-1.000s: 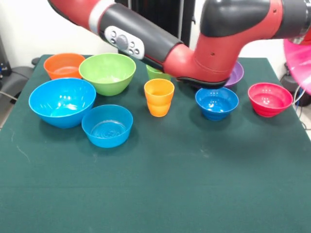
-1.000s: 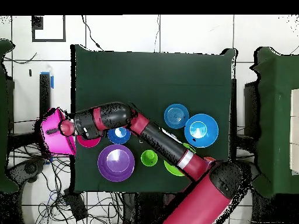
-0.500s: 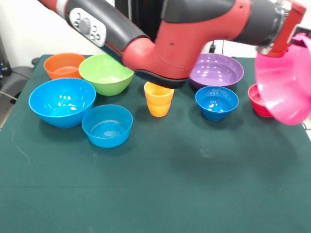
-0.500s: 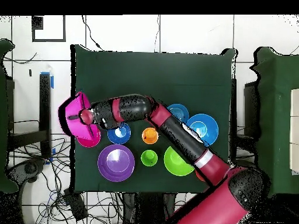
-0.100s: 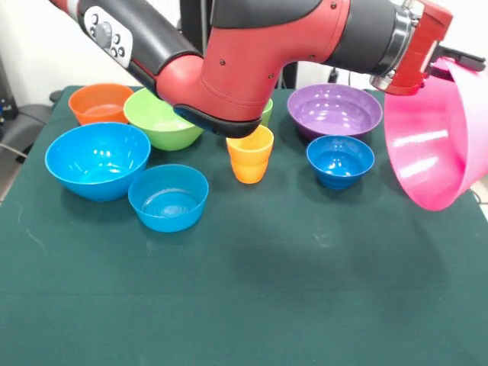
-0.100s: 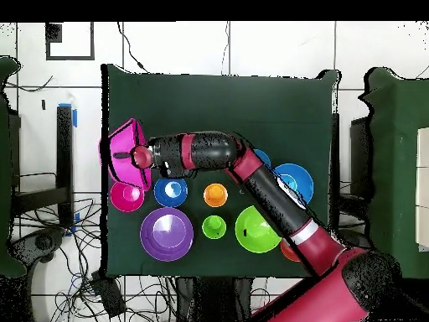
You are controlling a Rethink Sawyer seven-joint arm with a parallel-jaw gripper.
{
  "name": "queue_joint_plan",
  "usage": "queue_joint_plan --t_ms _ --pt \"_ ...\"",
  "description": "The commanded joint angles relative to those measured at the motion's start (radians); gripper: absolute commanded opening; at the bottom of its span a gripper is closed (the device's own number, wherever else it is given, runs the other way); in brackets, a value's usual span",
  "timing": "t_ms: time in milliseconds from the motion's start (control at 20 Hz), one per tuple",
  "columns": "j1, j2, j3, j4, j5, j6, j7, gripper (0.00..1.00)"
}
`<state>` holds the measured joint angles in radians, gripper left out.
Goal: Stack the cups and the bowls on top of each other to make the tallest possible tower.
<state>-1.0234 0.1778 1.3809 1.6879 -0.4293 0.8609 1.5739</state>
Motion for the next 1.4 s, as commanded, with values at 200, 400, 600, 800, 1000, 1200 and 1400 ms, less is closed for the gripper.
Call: queue_joint_plan --t_ms 200,400,600,800,1000,1200,1400 --pt "0.056 0.154 -0.008 -0.132 -0.035 -0.061 -0.376 0.00" --pt "0.072 0.216 0.003 -0.161 -0.031 -0.049 -0.420 0.00" --pt "0.084 0.269 0.014 -0.190 -0.028 -0.035 -0.467 0.00" --pt "0.083 0.280 0.022 -0.212 -0.029 -0.019 -0.503 0.00" --pt "0.076 0.278 0.032 -0.224 -0.027 -0.011 -0.531 0.00" --pt "0.067 0.269 0.034 -0.227 -0.026 -0.003 -0.559 0.00" --pt "0.062 0.247 0.037 -0.235 -0.027 0.004 -0.583 0.00"
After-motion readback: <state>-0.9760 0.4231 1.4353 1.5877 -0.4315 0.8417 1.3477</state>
